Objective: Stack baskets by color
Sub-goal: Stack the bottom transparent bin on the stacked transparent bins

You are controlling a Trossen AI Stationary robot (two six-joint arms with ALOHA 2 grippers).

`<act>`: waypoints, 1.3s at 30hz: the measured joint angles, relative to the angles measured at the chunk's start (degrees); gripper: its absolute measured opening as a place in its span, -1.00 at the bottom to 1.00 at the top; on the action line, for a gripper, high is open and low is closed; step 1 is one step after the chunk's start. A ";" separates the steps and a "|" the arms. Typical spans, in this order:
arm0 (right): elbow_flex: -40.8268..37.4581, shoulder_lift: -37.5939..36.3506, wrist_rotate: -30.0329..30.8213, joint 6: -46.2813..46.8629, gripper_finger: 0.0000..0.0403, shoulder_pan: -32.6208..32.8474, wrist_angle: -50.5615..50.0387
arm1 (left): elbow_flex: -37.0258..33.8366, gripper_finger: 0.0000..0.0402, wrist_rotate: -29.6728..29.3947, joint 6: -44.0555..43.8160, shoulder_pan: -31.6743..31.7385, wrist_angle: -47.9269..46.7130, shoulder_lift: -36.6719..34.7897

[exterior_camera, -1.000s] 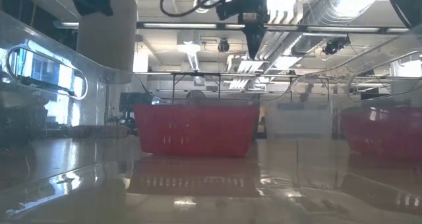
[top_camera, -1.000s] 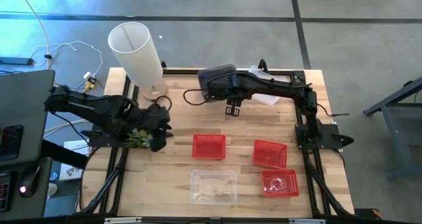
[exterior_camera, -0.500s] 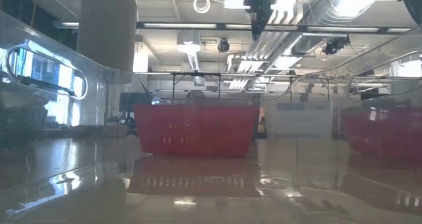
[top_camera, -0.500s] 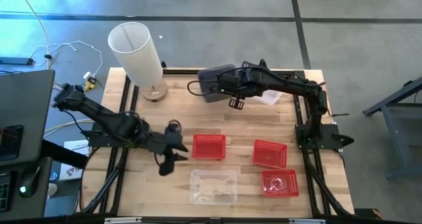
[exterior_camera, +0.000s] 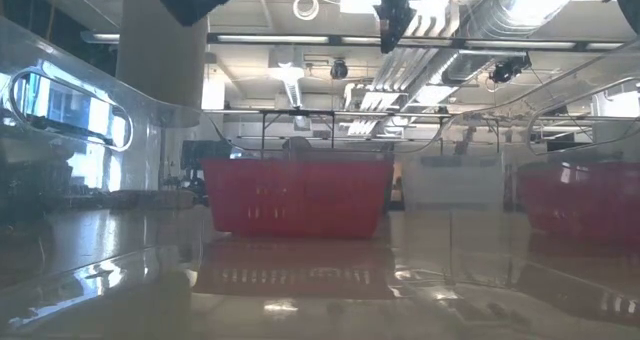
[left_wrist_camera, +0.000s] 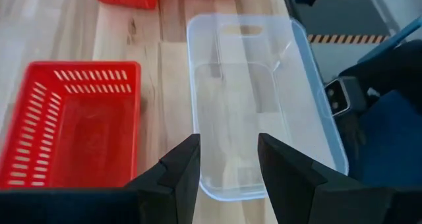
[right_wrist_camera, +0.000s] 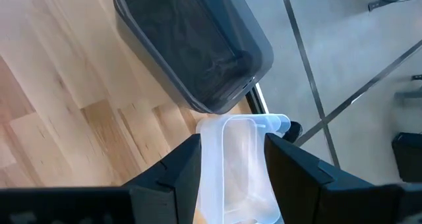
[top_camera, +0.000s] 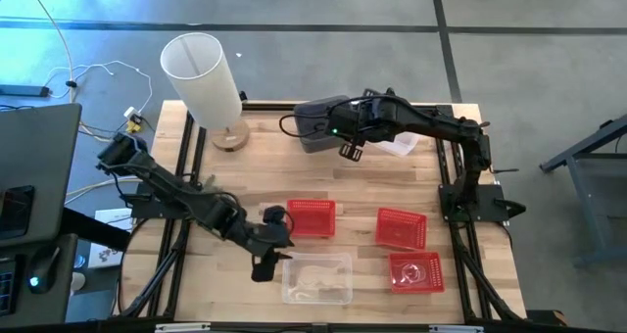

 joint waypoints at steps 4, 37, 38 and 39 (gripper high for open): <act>0.00 0.00 -0.05 0.00 -0.24 0.00 0.06 | -0.02 -0.30 -0.22 0.01 -0.02 0.80 2.28; 0.00 0.02 -1.31 0.42 -0.24 0.00 2.10 | 0.00 -0.30 -4.40 2.16 0.30 0.37 11.41; 0.00 0.02 -1.31 0.44 -0.24 0.00 2.16 | 0.02 -0.30 -4.39 2.38 0.50 0.35 11.54; 0.00 0.02 -1.31 0.44 -0.24 0.00 2.24 | 0.02 -0.30 -4.38 2.40 0.56 0.16 11.64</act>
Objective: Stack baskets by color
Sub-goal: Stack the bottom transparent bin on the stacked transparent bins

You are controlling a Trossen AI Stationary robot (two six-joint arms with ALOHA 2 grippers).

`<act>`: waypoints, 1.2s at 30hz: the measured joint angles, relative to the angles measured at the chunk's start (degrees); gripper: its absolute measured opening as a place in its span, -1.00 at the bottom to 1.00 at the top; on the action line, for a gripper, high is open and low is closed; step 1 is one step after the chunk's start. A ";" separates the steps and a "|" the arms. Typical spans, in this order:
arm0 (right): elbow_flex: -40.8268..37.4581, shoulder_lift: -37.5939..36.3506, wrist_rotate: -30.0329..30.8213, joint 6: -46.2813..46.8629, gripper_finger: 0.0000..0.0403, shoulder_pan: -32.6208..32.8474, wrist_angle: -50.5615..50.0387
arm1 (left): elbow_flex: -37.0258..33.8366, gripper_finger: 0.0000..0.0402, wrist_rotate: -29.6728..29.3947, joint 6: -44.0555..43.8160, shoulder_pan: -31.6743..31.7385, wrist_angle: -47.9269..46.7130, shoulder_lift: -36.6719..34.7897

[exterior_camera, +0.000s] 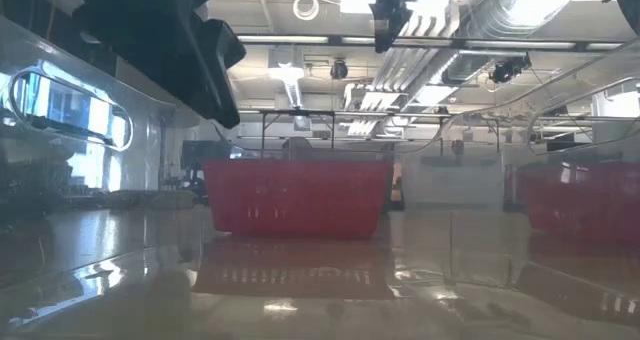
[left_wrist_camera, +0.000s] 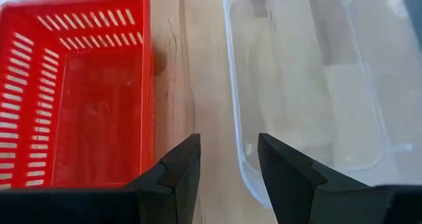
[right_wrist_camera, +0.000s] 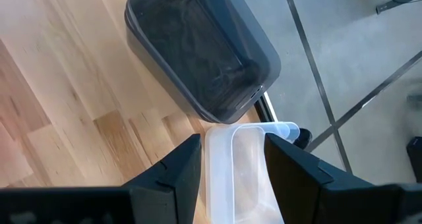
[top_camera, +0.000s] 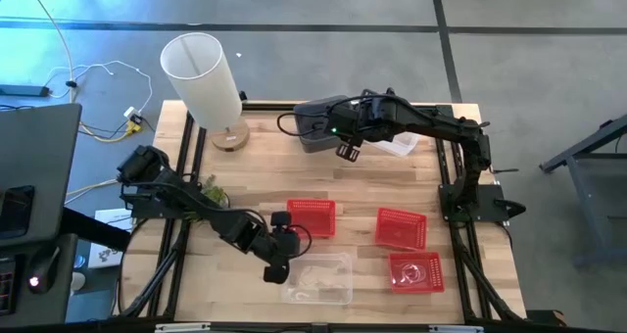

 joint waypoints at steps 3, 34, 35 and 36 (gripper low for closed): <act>0.00 0.02 0.00 -0.02 -0.24 0.00 0.17 | -0.02 -0.30 0.13 0.01 0.31 -0.03 0.01; 0.00 0.04 -5.18 1.49 -0.24 -0.02 0.14 | -0.02 -0.30 9.99 1.06 4.53 0.04 0.01; 0.00 0.04 -5.18 1.49 -0.24 -0.02 0.14 | -0.02 -0.30 10.93 1.06 4.53 0.04 0.01; 0.00 0.04 -5.16 1.49 -0.24 -0.02 0.14 | -0.02 -0.30 11.17 1.06 4.51 0.11 0.20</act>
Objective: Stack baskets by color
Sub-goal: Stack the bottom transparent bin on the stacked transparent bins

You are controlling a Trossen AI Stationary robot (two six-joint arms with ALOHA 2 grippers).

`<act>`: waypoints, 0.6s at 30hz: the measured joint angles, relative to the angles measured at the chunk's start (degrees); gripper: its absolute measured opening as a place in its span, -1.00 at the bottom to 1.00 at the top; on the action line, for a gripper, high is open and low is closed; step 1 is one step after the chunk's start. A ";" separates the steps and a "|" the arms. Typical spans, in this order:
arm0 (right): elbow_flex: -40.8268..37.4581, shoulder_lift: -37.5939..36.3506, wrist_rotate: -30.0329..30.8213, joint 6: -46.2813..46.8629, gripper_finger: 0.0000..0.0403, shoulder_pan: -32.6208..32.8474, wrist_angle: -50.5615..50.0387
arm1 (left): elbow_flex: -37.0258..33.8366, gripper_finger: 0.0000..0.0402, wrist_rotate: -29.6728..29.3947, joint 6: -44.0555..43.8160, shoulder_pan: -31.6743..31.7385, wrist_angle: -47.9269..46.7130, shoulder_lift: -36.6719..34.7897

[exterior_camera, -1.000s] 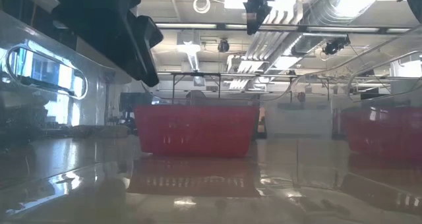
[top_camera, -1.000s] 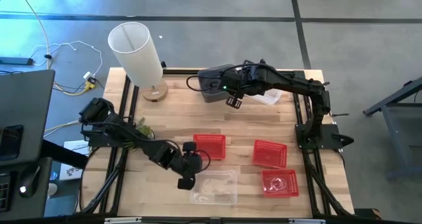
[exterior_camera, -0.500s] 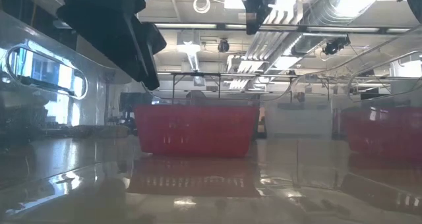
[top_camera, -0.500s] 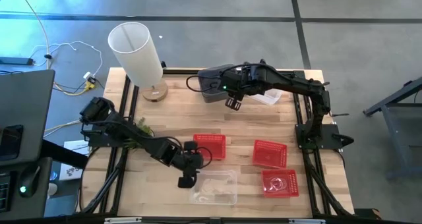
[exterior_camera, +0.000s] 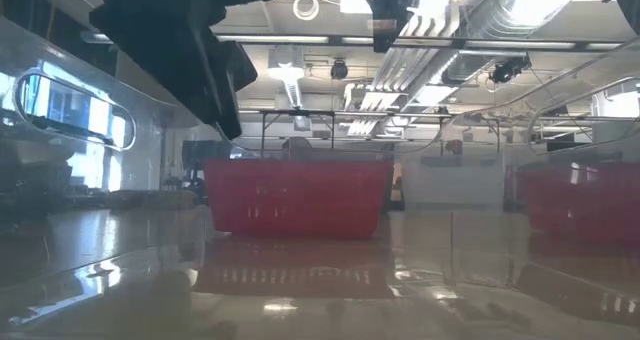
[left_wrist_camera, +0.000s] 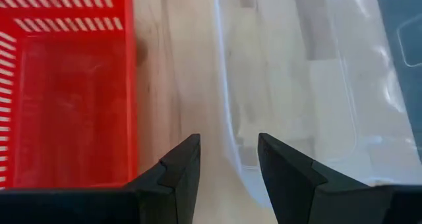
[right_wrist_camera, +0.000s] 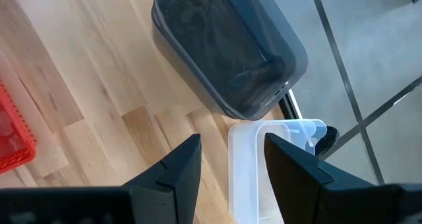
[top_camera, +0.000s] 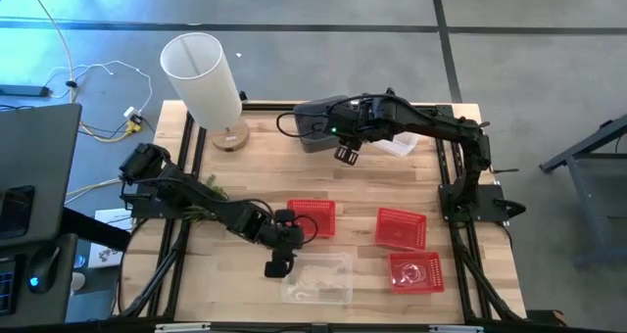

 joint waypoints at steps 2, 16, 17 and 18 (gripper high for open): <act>0.00 0.00 0.00 0.00 -0.24 0.00 0.00 | 0.01 -0.30 -0.20 0.03 -0.04 0.41 0.96; -0.02 0.00 0.02 0.00 -0.24 0.00 -0.31 | -0.02 -0.35 -0.22 1.07 0.07 1.51 5.32; -0.01 0.00 0.02 -0.03 -0.24 0.01 -0.32 | -0.02 -0.39 -0.17 1.05 0.07 1.54 5.32; -0.02 0.00 0.02 -0.10 -0.24 0.00 -0.33 | -0.02 -0.43 0.11 1.05 0.07 1.43 5.32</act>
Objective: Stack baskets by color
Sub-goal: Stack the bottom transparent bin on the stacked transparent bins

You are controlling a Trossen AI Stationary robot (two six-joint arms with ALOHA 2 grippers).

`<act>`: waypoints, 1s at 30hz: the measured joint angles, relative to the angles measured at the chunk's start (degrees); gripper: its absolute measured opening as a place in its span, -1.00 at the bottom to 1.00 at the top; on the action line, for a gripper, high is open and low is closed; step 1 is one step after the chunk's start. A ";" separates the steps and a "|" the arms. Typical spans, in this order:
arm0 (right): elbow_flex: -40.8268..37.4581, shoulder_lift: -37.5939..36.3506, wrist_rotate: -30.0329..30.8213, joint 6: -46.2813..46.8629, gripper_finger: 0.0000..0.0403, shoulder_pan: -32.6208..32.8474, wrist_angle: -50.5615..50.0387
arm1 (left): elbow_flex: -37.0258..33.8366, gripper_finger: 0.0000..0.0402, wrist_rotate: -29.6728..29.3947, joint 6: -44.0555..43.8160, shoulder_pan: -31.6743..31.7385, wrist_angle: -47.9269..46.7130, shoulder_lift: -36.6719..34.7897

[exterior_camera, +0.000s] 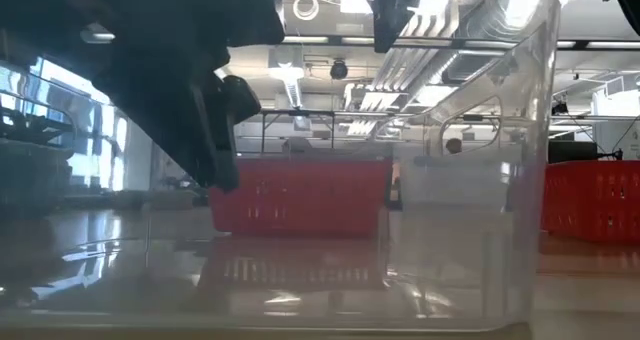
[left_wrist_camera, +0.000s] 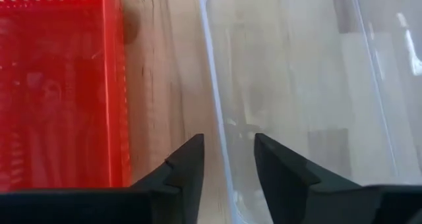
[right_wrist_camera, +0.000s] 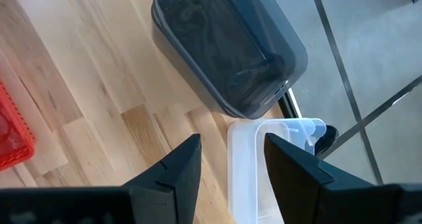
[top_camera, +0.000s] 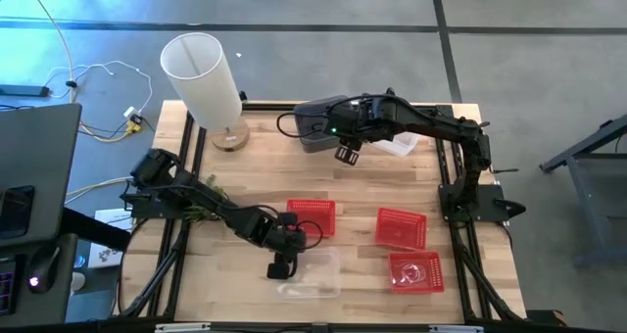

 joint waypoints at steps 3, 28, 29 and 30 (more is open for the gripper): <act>0.00 0.00 0.00 -0.12 -0.24 0.00 0.00 | 0.00 -0.61 1.87 0.03 0.00 -0.24 0.00; 0.00 0.00 -7.93 -0.85 -0.24 4.04 4.45 | 0.02 -1.00 -0.40 4.50 -0.07 -11.88 -8.29; 0.00 0.00 -7.93 -1.14 -0.24 4.37 4.44 | 0.02 -1.00 -0.59 4.50 -0.07 -12.40 -8.96; 0.00 0.00 -7.99 -1.47 -0.24 4.66 4.42 | 0.02 -1.00 -0.73 4.50 -0.07 -12.95 -9.72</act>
